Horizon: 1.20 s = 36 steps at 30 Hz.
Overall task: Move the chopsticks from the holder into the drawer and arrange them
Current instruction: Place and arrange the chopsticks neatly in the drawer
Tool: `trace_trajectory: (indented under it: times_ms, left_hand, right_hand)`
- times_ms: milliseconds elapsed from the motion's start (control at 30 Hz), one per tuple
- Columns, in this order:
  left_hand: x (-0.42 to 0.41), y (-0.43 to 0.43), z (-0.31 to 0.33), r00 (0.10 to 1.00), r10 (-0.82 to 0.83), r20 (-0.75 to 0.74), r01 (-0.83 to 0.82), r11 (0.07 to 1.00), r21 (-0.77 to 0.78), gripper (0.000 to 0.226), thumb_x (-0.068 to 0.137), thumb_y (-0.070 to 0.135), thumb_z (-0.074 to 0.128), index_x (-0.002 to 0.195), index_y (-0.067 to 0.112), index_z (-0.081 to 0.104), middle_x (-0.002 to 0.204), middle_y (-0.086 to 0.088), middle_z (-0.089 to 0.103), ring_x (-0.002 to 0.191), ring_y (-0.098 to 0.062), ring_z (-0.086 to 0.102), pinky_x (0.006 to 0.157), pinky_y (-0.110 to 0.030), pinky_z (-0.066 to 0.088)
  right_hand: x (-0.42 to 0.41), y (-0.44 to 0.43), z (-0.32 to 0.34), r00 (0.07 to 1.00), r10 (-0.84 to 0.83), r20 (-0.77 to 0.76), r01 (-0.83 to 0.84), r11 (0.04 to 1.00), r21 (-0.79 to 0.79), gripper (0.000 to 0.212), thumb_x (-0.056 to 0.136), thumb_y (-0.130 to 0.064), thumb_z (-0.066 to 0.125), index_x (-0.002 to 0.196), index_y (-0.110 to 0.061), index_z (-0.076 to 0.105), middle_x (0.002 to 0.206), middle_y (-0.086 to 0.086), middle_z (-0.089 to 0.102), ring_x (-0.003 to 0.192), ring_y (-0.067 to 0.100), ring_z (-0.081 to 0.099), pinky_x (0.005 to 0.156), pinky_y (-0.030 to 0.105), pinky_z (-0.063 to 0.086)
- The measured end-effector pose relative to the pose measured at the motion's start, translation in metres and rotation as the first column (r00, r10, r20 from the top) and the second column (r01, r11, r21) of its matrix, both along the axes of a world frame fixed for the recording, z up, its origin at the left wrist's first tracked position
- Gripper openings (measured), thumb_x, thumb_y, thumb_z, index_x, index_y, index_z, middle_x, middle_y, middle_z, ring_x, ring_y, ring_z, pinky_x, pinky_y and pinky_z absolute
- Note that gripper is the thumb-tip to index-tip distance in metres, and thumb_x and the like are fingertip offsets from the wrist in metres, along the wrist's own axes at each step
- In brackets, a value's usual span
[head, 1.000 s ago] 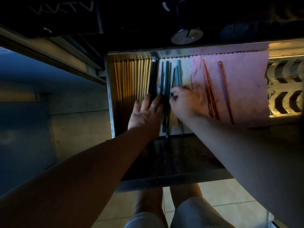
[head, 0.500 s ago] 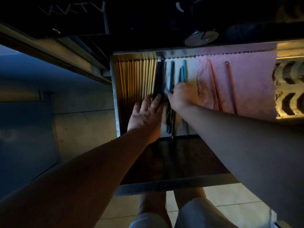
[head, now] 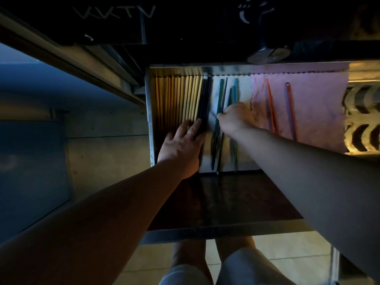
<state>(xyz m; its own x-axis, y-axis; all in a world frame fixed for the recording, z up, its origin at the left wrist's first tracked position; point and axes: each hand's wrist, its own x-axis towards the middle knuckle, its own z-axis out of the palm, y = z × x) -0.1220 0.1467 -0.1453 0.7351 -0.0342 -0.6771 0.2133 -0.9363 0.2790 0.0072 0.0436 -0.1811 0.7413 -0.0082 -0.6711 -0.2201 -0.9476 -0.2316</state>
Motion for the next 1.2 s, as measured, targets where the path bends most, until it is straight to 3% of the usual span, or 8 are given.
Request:
trace_trajectory:
  times_ms: [200,333,500,700,833,967,1100,1200]
  left_hand:
    - [0.004,0.0,0.001,0.998,0.056,-0.033,-0.057,0.998,-0.035,0.078,0.095,0.018,0.049,0.155,0.037,0.005,0.163,0.011,-0.016,0.151,-0.022,-0.011,0.117,-0.055,0.014]
    - [0.006,-0.002,0.004,0.994,0.105,-0.036,-0.107,0.993,-0.042,0.071,0.096,0.02,0.045,0.156,0.032,0.009,0.165,0.009,-0.009,0.151,-0.022,-0.006,0.117,-0.052,0.013]
    - [0.009,-0.012,0.003,0.995,0.099,-0.002,-0.099,0.994,-0.035,0.071,0.095,0.02,0.046,0.155,0.034,0.009,0.165,0.007,-0.01,0.151,-0.025,-0.007,0.118,-0.051,0.011]
    - [0.017,-0.03,-0.005,0.999,-0.011,0.037,0.011,1.0,0.014,0.085,0.094,0.02,0.051,0.155,0.036,-0.006,0.161,0.01,-0.025,0.15,-0.029,-0.011,0.118,-0.053,0.009]
    - [0.02,-0.029,-0.005,0.994,-0.111,0.02,0.109,0.991,0.077,0.087,0.093,0.019,0.054,0.155,0.038,-0.003,0.162,0.005,-0.025,0.149,-0.033,-0.014,0.117,-0.056,0.005]
    - [0.022,-0.026,0.001,0.994,-0.104,0.025,0.102,0.992,0.081,0.081,0.092,0.023,0.058,0.155,0.037,0.009,0.165,0.002,-0.003,0.15,-0.033,-0.007,0.117,-0.057,0.006]
    - [0.022,-0.027,0.007,0.984,-0.125,0.123,0.115,0.989,0.09,0.073,0.091,0.017,0.054,0.154,0.027,0.019,0.153,-0.002,0.031,0.14,-0.031,0.022,0.111,-0.051,0.023]
    - [0.028,-0.031,0.007,0.978,-0.151,0.146,0.132,0.982,0.132,0.069,0.09,0.017,0.056,0.152,0.021,0.026,0.142,-0.005,0.041,0.128,-0.029,0.034,0.103,-0.045,0.031]
  right_hand:
    - [-0.005,0.018,-0.01,0.991,-0.122,-0.059,0.127,0.988,0.087,0.033,0.084,-0.031,0.068,0.106,-0.007,0.065,0.099,0.016,0.072,0.084,0.031,0.072,0.07,0.044,0.062]
    - [-0.003,0.01,0.001,0.987,-0.161,-0.017,0.162,0.979,0.126,0.023,0.086,-0.02,0.065,0.102,-0.005,0.069,0.097,0.013,0.073,0.085,0.027,0.071,0.076,0.038,0.06]
    - [-0.004,-0.022,0.023,0.99,0.047,0.133,-0.057,0.996,0.074,0.017,0.09,-0.017,0.058,0.098,-0.013,0.072,0.104,0.002,0.07,0.099,0.019,0.064,0.074,0.02,0.042]
    - [-0.008,-0.029,0.014,0.976,0.12,0.183,-0.13,0.99,0.047,0.022,0.087,-0.02,0.061,0.105,-0.017,0.073,0.111,0.002,0.071,0.107,0.019,0.064,0.089,0.024,0.047]
    - [-0.009,-0.029,0.008,0.96,0.186,0.208,-0.193,0.981,0.015,0.021,0.087,-0.023,0.061,0.1,-0.012,0.074,0.104,0.006,0.072,0.101,0.024,0.065,0.086,0.029,0.051]
    - [-0.007,-0.026,-0.003,0.957,0.227,0.18,-0.224,0.974,-0.033,0.032,0.089,-0.035,0.06,0.104,-0.008,0.071,0.104,0.01,0.07,0.1,0.026,0.066,0.081,0.028,0.051]
    - [-0.005,-0.02,-0.005,0.959,0.225,0.175,-0.207,0.972,-0.112,0.043,0.089,-0.042,0.06,0.114,-0.008,0.066,0.112,0.011,0.068,0.103,0.026,0.065,0.081,0.028,0.05]
    - [-0.003,-0.016,-0.005,0.97,0.193,0.149,-0.175,0.977,-0.124,0.04,0.089,-0.039,0.062,0.113,-0.007,0.065,0.113,0.012,0.068,0.105,0.028,0.065,0.081,0.029,0.051]
